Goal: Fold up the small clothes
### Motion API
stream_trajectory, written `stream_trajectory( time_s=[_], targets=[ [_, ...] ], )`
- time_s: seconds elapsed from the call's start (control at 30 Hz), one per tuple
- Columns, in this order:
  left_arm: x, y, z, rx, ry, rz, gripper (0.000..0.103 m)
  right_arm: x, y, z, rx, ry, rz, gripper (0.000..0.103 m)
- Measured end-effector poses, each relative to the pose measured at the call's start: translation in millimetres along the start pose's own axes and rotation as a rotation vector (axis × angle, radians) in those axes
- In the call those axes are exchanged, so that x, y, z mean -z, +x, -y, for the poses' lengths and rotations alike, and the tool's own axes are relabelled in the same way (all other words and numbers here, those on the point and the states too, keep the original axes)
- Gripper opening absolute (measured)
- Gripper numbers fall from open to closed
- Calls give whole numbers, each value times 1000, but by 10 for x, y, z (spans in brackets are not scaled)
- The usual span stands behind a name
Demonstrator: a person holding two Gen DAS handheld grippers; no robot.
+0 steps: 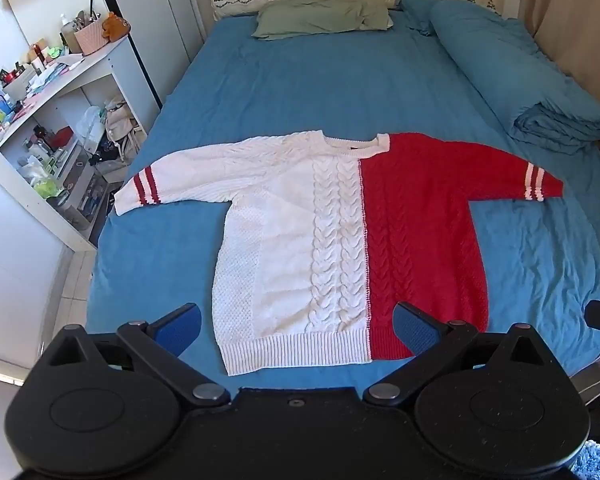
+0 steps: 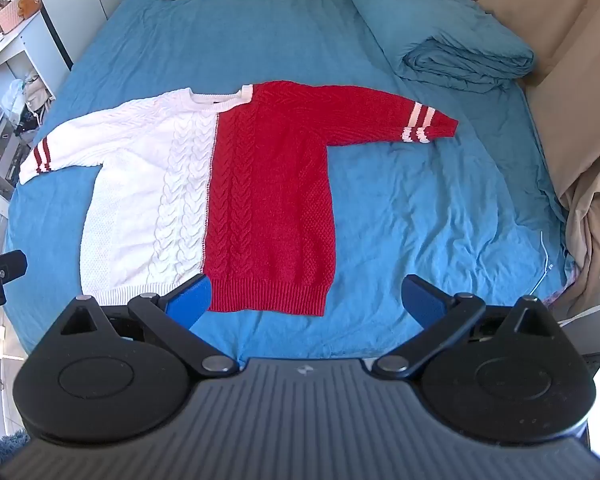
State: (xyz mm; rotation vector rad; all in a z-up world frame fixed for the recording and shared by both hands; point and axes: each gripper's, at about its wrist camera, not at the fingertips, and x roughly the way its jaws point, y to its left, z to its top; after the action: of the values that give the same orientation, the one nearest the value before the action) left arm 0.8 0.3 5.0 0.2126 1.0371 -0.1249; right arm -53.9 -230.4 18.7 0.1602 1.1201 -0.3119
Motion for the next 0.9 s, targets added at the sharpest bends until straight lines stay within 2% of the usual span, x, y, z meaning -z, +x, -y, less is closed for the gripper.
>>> stream_trajectory(
  time_s=[0.9],
  targets=[
    [-3,-41,36,-2,-3,17,103,2,-10,18,1,5,8,103]
  ],
)
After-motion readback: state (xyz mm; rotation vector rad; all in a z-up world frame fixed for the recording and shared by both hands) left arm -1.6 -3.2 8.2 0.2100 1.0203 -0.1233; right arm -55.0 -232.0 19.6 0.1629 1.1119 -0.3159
